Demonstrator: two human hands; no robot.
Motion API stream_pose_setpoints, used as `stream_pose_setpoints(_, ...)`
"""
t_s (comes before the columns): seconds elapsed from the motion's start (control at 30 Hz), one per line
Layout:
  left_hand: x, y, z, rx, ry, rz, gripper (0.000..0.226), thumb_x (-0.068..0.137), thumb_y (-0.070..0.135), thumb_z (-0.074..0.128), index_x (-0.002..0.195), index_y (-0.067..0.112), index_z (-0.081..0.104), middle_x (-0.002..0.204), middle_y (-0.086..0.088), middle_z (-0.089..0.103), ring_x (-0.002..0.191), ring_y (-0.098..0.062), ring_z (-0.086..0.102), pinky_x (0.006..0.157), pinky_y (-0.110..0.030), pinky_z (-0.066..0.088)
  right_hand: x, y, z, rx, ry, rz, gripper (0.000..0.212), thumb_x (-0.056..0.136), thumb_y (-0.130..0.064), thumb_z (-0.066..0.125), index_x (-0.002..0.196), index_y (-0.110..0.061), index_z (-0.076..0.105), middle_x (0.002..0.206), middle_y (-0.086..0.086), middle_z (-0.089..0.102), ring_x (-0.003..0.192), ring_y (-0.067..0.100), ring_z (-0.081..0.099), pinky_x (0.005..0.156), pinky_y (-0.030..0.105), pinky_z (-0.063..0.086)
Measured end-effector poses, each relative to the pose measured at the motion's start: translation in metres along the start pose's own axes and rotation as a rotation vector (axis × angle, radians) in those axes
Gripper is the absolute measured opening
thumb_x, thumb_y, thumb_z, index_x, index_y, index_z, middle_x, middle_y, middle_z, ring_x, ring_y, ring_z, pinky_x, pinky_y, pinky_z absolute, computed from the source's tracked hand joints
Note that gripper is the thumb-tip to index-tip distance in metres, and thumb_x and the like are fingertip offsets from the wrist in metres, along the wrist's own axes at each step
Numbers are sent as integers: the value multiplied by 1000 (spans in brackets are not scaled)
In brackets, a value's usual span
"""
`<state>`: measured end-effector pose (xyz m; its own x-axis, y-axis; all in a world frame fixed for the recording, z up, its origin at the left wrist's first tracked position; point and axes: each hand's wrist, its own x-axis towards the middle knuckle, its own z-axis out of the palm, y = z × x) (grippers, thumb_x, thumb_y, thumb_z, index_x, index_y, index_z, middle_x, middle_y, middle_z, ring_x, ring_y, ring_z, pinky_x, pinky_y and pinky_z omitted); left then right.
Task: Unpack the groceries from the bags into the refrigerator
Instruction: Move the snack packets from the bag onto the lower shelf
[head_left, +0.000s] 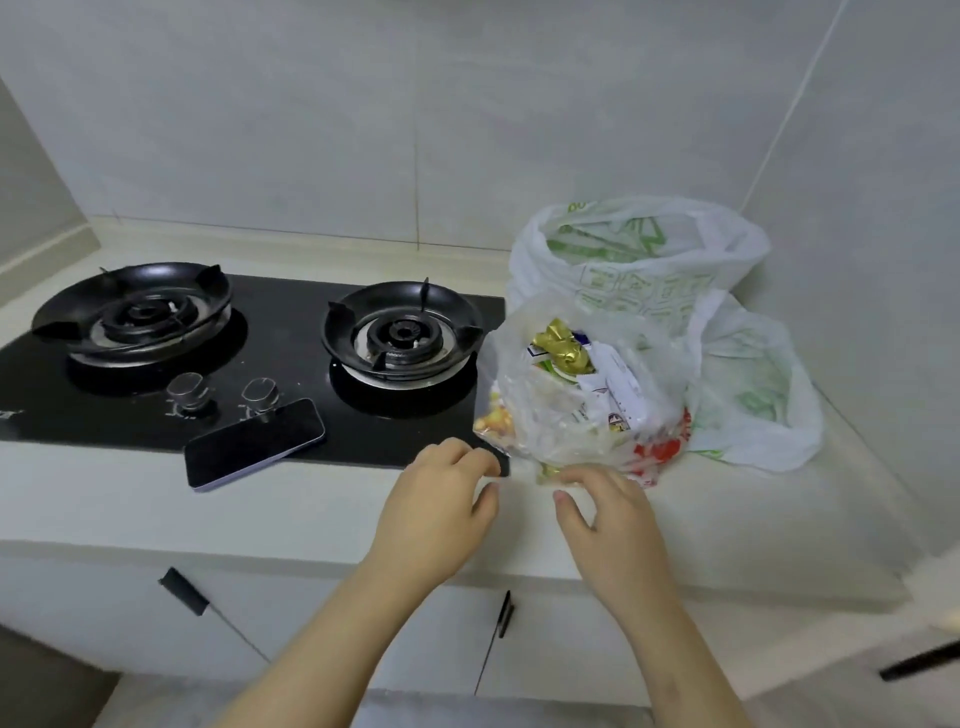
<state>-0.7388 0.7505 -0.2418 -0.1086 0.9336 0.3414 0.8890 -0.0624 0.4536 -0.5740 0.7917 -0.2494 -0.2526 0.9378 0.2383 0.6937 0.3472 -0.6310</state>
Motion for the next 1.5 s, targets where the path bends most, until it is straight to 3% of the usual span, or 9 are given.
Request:
stream_pose_setpoints(0.1, 33, 9, 20, -38, 112, 83, 13, 76, 17, 58, 83, 15, 68, 80, 3, 61, 72, -20, 59, 61, -27, 49, 29, 21, -8, 21, 108, -6, 17, 84, -13, 61, 100, -16, 67, 101, -8, 61, 102, 19, 53, 89, 28, 37)
stream_pose_setpoints(0.23, 81, 24, 46, -60, 151, 91, 23, 78, 25, 48, 86, 16, 68, 84, 3, 62, 79, -12, 54, 68, -18, 42, 73, 47, -20, 12, 123, -59, 18, 84, -11, 62, 102, -16, 66, 101, -8, 61, 100, 19, 53, 86, 29, 39)
stream_pose_setpoints(0.6, 160, 42, 124, 14, -32, 16, 21, 77, 20, 51, 86, 13, 69, 92, -1, 66, 81, -22, 64, 71, -36, 52, 156, 112, -33, 37, -128, -110, 25, 91, -19, 53, 115, -18, 60, 113, -12, 52, 110, 7, 50, 85, 13, 33)
stream_pose_setpoints(0.8, 169, 29, 138, 28, 26, -80, 30, 73, 19, 51, 100, 17, 65, 109, -4, 61, 94, -26, 60, 73, -43, 54, 175, 123, -20, 1, -161, -172, 28, 90, -21, 55, 118, -19, 59, 124, -8, 52, 119, 11, 47, 95, 23, 38)
stream_pose_setpoints(1.0, 189, 17, 139, 188, -56, 5, 53, 67, 17, 44, 119, 26, 51, 137, -8, 49, 131, -34, 40, 94, -46, 43, 191, 122, -11, -149, -332, -190, 56, 90, -38, 51, 142, -30, 31, 153, -7, 21, 142, 13, 14, 116, 32, 15)
stream_pose_setpoints(1.1, 200, 11, 141, 160, -173, 36, 58, 75, 5, 44, 130, 21, 50, 149, 3, 33, 144, -23, 11, 111, -47, 27, 193, 122, -10, -256, -421, -181, 71, 86, -46, 53, 146, -34, 17, 157, -8, 5, 145, 16, 2, 116, 36, 5)
stream_pose_setpoints(1.23, 208, 7, 145, 264, -307, 6, 67, 86, 5, 42, 146, 31, 24, 157, 13, 3, 144, -12, -9, 116, -34, 7, 192, 124, -7, -311, -464, -170, 81, 82, -53, 54, 147, -35, 8, 157, -9, -8, 145, 21, -5, 116, 39, 1)
stream_pose_setpoints(1.37, 209, 10, 146, 254, -274, -32, 70, 89, 5, 39, 146, 37, 16, 157, 14, -3, 144, -11, -5, 113, -32, 16, 190, 124, -6, -345, -468, -173, 80, 82, -55, 52, 147, -38, 7, 156, -10, -14, 144, 22, -10, 116, 40, 0)
stream_pose_setpoints(1.5, 202, 5, 152, 157, -102, 17, 69, 75, -6, 48, 131, 33, 38, 147, 0, 35, 136, -26, 32, 92, -42, 49, 179, 127, -1, -345, -361, -170, 80, 81, -56, 56, 145, -42, 11, 157, -6, -12, 143, 25, -6, 116, 45, 7)
